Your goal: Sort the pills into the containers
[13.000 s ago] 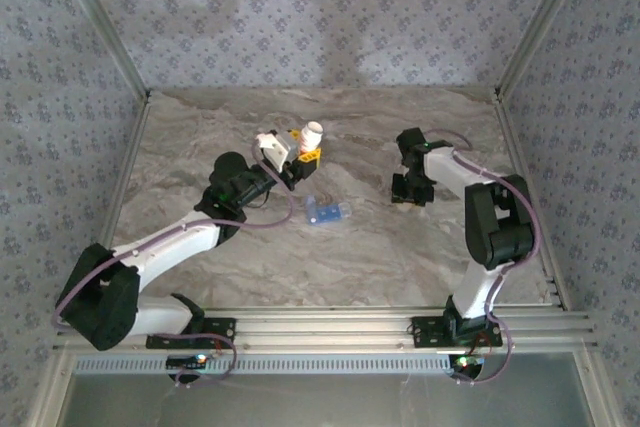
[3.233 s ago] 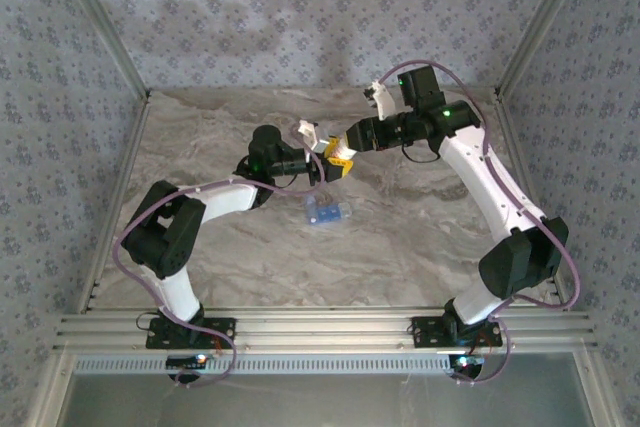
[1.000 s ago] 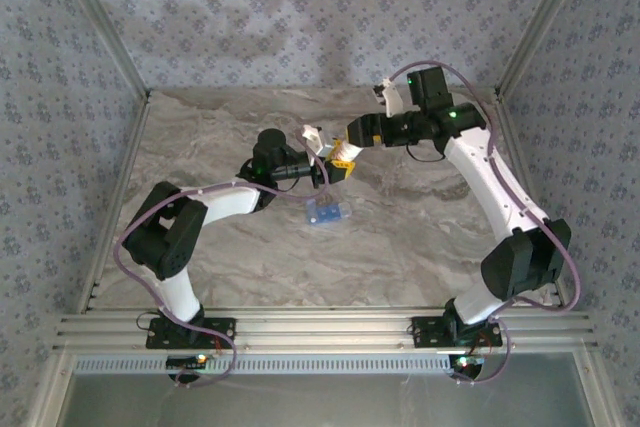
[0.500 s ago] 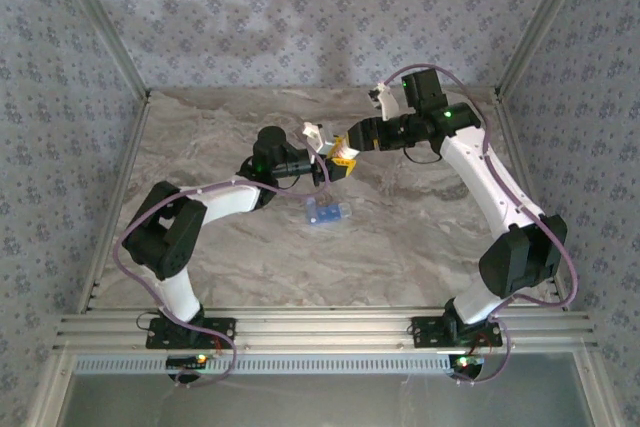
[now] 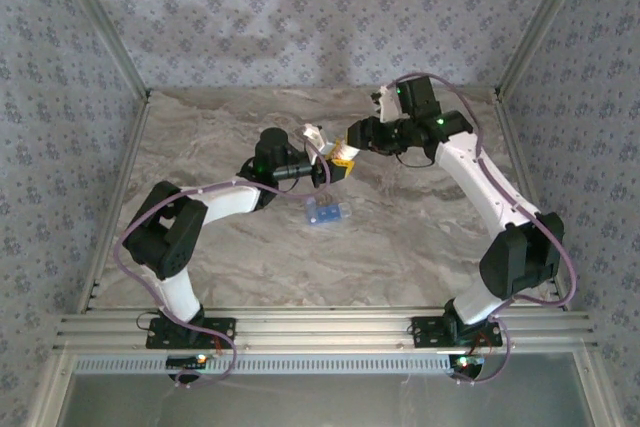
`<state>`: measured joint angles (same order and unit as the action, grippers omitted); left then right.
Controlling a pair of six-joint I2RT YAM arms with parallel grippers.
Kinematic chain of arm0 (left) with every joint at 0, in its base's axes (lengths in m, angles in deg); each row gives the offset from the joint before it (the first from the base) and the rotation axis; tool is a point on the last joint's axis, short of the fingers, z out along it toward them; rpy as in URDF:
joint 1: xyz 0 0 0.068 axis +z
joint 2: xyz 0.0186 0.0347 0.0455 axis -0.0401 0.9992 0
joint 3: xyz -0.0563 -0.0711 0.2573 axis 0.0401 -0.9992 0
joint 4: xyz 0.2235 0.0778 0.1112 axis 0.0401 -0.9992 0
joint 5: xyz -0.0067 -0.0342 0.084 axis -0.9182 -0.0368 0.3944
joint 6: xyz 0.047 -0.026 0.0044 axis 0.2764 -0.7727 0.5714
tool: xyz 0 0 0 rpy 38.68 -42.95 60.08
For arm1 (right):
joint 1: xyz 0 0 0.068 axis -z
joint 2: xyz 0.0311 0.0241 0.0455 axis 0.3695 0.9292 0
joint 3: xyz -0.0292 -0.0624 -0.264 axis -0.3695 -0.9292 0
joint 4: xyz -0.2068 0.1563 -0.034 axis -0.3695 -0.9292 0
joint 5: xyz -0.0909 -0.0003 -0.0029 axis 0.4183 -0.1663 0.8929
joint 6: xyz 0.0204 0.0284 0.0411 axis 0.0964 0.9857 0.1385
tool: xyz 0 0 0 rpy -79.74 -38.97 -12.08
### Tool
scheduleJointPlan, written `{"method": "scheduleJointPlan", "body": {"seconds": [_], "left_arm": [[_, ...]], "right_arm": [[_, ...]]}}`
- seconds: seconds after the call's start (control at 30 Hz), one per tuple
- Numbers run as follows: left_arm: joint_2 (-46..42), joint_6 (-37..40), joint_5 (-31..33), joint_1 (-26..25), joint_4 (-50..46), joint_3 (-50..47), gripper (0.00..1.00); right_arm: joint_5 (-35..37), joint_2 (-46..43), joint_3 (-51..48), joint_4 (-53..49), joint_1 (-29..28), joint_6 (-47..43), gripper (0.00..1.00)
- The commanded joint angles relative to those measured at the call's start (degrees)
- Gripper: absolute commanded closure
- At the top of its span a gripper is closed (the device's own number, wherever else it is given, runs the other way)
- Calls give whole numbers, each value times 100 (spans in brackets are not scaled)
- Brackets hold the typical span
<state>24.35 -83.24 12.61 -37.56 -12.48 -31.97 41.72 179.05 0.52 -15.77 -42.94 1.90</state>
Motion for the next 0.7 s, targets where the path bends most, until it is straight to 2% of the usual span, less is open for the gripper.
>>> {"method": "scheduleJointPlan", "body": {"seconds": [0.0, 0.27, 0.33, 0.6, 0.67], "left_arm": [[-150, 218, 87, -160, 589, 102, 100], [-72, 248, 271, -187, 592, 76, 100], [-60, 266, 299, -183, 598, 69, 100], [-25, 236, 350, -130, 663, 33, 100], [-23, 218, 330, -125, 663, 25, 100]], "right_arm": [[663, -38, -300, 90, -180, 1136, 55], [742, -59, -194, -124, -205, 1247, 53], [730, -82, -96, -154, -130, 1208, 49], [475, -353, 205, -446, 239, 965, 24], [401, -392, 291, -575, 292, 749, 21]]}}
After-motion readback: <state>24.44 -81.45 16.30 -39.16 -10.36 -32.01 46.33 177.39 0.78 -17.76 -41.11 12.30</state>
